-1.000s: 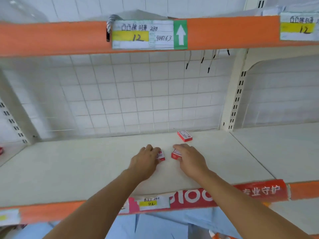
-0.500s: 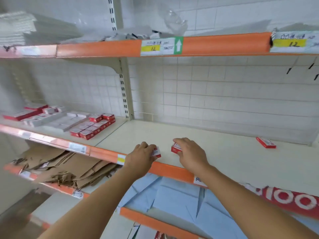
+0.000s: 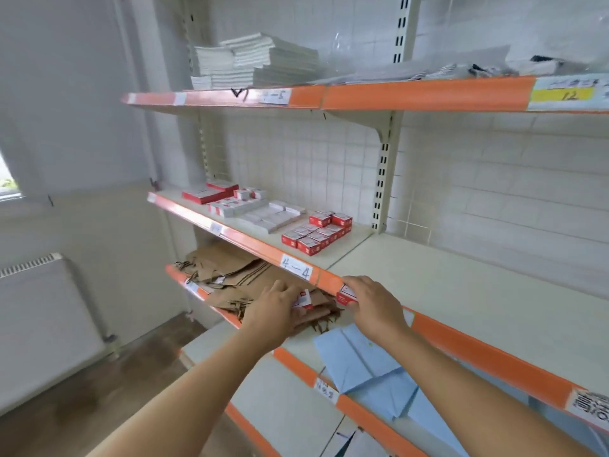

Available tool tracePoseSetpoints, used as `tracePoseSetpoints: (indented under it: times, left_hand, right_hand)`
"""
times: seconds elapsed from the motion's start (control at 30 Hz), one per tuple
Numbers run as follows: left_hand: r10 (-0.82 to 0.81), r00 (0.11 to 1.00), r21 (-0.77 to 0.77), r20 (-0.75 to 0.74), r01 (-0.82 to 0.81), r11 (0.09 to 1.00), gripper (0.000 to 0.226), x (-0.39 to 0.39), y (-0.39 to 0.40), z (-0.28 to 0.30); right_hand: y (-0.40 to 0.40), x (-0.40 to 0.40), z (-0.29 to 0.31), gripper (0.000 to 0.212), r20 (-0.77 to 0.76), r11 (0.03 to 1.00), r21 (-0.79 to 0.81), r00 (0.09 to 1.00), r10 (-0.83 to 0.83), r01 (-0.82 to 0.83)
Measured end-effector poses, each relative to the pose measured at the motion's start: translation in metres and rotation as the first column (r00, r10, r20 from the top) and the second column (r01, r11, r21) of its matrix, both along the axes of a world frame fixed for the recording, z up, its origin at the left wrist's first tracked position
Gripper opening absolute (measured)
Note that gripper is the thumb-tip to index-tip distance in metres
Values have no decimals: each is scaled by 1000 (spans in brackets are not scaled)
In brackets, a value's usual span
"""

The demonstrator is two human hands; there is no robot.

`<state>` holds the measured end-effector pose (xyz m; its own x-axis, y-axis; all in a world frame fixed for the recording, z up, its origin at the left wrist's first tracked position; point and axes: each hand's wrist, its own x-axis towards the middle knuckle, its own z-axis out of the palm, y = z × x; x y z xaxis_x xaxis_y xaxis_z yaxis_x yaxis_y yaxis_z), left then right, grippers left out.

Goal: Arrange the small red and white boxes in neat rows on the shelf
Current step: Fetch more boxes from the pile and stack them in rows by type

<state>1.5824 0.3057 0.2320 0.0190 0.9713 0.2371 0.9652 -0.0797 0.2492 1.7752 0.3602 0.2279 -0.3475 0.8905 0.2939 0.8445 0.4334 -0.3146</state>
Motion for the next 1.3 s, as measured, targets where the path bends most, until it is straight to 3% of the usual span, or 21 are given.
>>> tracePoseSetpoints:
  times: [0.13,0.47,0.77,1.0,1.3]
  left_hand:
    - [68,995,17,-71,-67,998,38,-37,19,-1]
    - [64,998,37,4,-64,997,42,-83,116,5]
    - [-22,999,29,33,21,999,41,-98,207,4]
    - [-176,984,-5,21,176,984,39,-124,288,8]
    - [-299,948,23,109,298,954,40,-134,334,8]
  right_hand:
    - [31,-41,1,50,-12,999,-2,999,39,-39]
    - [132,-79,8,50,-162,1000,-11,987,9,-11]
    - [205,-82,1,51,-194,984,7,966,-173,177]
    - [258,-93,-2,46,-217,917,1,895,-389,399]
    - [283,-105,-8,44,-171,867,24,856,-487,498]
